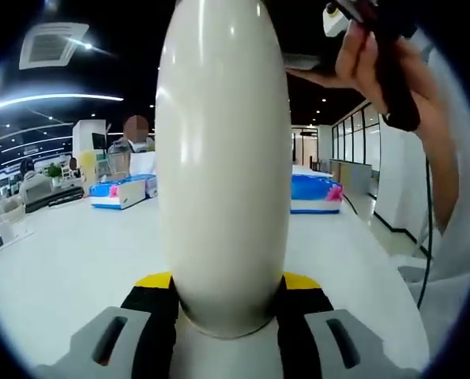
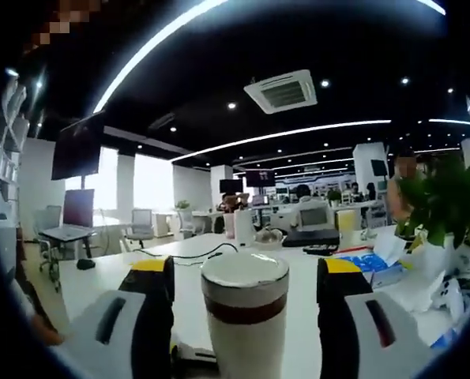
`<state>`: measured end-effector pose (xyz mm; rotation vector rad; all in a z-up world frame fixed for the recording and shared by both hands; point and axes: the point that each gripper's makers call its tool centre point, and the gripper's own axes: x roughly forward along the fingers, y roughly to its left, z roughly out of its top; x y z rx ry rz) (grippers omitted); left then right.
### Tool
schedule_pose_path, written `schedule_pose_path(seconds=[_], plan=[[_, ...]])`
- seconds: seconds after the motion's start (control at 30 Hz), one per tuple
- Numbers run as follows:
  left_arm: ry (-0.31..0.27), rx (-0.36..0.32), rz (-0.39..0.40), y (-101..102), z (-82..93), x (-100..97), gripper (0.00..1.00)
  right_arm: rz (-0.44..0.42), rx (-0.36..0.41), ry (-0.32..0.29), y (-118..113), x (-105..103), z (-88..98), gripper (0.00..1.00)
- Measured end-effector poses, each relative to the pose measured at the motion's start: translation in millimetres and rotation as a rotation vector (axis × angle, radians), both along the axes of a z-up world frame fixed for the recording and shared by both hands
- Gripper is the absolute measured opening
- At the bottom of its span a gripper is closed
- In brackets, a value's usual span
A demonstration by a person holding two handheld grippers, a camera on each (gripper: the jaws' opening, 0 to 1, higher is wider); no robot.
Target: Grasp the water cup twist off the cup lid place the cup lid on the table
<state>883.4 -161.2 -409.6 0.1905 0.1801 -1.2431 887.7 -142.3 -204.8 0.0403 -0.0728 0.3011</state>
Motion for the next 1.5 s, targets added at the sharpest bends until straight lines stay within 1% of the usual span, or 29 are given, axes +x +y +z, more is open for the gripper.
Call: schedule_pose_path(seconds=[0.07,0.1,0.17,0.23,0.37,0.43,0.53,0.6,0.63,0.7,0.83,0.93,1.03,1.17,1.5], plan=[[0.0,0.0,0.0,0.1,0.0,0.1,0.5,-0.017,-0.01,-0.012,3.3,-0.7,1.7,0.73],[0.0,0.0,0.0,0.1,0.0,0.0,0.5,-0.038,-0.021,-0.014,3.1,-0.7,1.9,0.72],[-0.001,0.0,0.0,0.3,0.0,0.1,0.5,-0.05,-0.045,-0.008,5.0,-0.8,-0.2,0.65],[-0.001,0.0,0.001,0.5,-0.1,0.0,0.5,-0.055,-0.045,-0.011,5.0,0.2,-0.3,0.63],[0.0,0.0,0.001,0.8,-0.4,0.0,0.5,-0.06,-0.04,0.014,3.2,4.1,-5.5,0.58],[0.0,0.0,0.001,0.9,-0.6,-0.1,0.5,-0.063,-0.048,0.017,3.3,4.2,-5.7,0.58],[-0.001,0.0,0.0,0.9,-0.7,-0.1,0.5,-0.074,-0.064,0.0,1.6,3.6,-1.8,0.58],[0.0,0.0,0.0,0.8,-0.9,-0.2,0.5,-0.072,-0.066,0.002,0.5,4.6,-2.1,0.55],[-0.001,0.0,0.0,0.8,-1.0,-0.3,0.5,-0.058,-0.071,0.014,1.6,4.8,-4.7,0.48],[-0.001,-0.001,0.001,0.8,-0.9,-0.1,0.5,-0.055,-0.066,0.016,1.0,5.7,-5.9,0.48],[-0.002,-0.001,0.0,0.8,-0.9,-0.4,0.5,-0.031,-0.098,0.016,3.5,6.4,-7.5,0.48],[-0.002,-0.001,0.0,0.8,-0.8,-0.7,0.5,-0.009,-0.098,0.024,2.5,6.4,-8.4,0.48],[-0.001,-0.001,0.0,0.9,-0.8,-0.9,0.5,0.036,-0.075,0.023,3.7,7.5,-9.1,0.48],[0.001,-0.002,0.002,1.0,-0.8,-1.2,0.5,0.099,-0.062,0.017,4.9,6.9,-9.4,0.48],[0.006,-0.005,0.005,0.7,-0.9,-1.5,0.5,0.234,-0.074,0.018,7.9,7.5,-10.0,0.48]])
